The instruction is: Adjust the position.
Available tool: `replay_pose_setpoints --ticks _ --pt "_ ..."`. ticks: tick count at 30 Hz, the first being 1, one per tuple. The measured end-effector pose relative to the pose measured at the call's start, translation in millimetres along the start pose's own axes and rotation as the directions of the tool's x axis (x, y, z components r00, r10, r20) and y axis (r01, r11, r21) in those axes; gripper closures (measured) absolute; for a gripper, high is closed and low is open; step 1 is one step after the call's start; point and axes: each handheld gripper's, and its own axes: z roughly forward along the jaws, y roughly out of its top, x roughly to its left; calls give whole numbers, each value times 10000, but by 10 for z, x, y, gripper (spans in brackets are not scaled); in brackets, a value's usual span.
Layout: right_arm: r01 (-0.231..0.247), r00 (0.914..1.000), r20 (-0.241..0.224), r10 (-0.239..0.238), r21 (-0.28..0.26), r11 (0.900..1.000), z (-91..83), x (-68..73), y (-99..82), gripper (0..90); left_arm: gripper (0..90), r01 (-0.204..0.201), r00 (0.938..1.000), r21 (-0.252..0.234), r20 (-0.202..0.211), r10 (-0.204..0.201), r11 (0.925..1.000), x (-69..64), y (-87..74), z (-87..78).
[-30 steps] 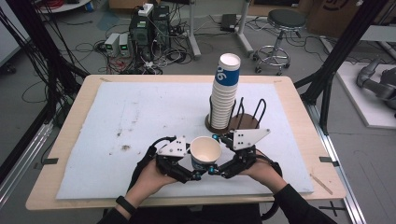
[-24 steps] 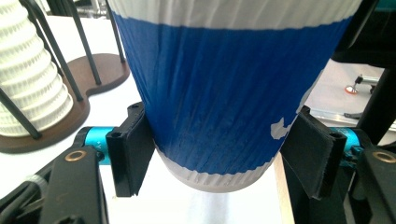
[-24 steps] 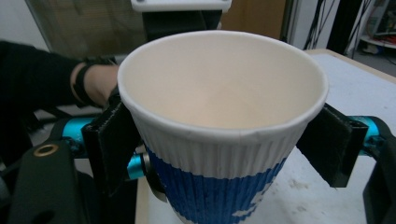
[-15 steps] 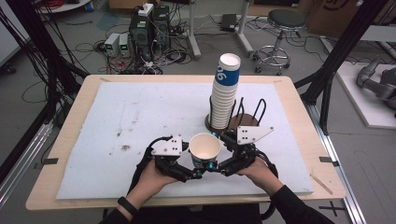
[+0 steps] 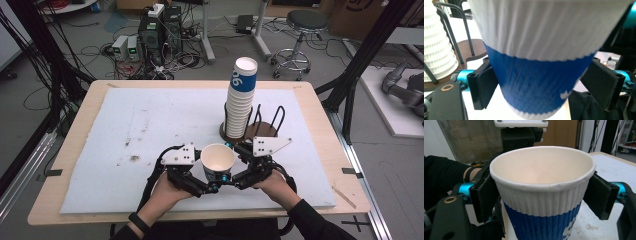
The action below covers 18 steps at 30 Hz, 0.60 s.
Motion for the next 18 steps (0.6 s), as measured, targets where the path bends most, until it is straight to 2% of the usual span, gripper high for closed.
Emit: replay_pose_setpoints --ticks 8,11,18 --pt "-24 9999 -108 23 -32 10000 40 23 -31 211 242 67 10000 -307 10 -67 9995 3 -18 -20" --pt "63 10000 -77 -63 -17 10000 44 20 -33 208 247 -16 10000 -228 -29 16 9997 0 -20 -20" --pt "288 9995 -133 -283 403 9988 25 2 -25 180 249 -221 9997 -159 -82 220 9996 6 -14 -59"
